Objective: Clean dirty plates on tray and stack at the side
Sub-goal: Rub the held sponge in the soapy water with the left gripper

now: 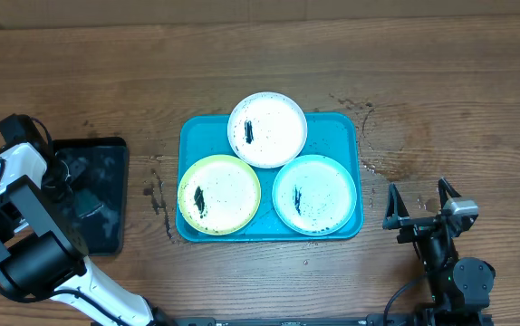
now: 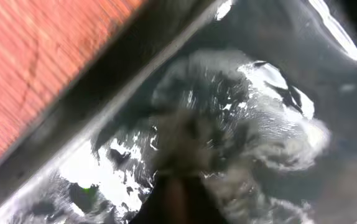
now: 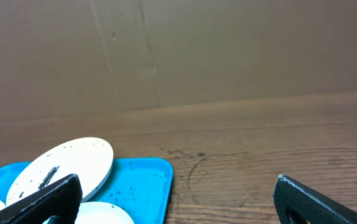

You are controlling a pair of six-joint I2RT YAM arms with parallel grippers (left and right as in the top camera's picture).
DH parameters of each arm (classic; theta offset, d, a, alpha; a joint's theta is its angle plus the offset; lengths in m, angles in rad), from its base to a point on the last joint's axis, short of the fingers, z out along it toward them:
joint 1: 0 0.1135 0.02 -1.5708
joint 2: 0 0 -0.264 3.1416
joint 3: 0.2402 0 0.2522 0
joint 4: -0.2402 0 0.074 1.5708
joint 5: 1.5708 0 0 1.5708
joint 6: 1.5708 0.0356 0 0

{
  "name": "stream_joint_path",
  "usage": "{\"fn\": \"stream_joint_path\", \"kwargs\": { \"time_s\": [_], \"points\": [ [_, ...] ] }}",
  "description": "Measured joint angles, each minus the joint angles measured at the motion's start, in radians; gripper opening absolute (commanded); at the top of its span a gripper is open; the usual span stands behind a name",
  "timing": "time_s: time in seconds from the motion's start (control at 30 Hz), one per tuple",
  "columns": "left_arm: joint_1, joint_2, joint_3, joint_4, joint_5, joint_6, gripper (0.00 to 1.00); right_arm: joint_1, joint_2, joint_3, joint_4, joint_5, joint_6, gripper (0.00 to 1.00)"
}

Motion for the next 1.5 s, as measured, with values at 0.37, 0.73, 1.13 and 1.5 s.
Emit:
{"fn": "stream_joint_path", "kwargs": {
  "time_s": [0.37,0.73,1.13,1.5],
  "points": [
    [0.009,0.0,0.011,-0.196,0.044,-0.003,0.45,0.0,0.0,0.0,0.0,0.0,0.0,1.0],
    [0.003,0.0,0.011,-0.206,0.053,0.001,1.0,0.0,0.0,0.0,0.0,0.0,0.0,1.0],
    [0.009,0.001,0.01,-0.278,0.076,0.0,0.13,0.0,0.0,0.0,0.0,0.0,0.0,1.0],
    [0.009,0.001,0.007,-0.281,0.101,0.0,1.0,0.0,0.0,0.0,0.0,0.0,0.0,1.0]
  ]
}}
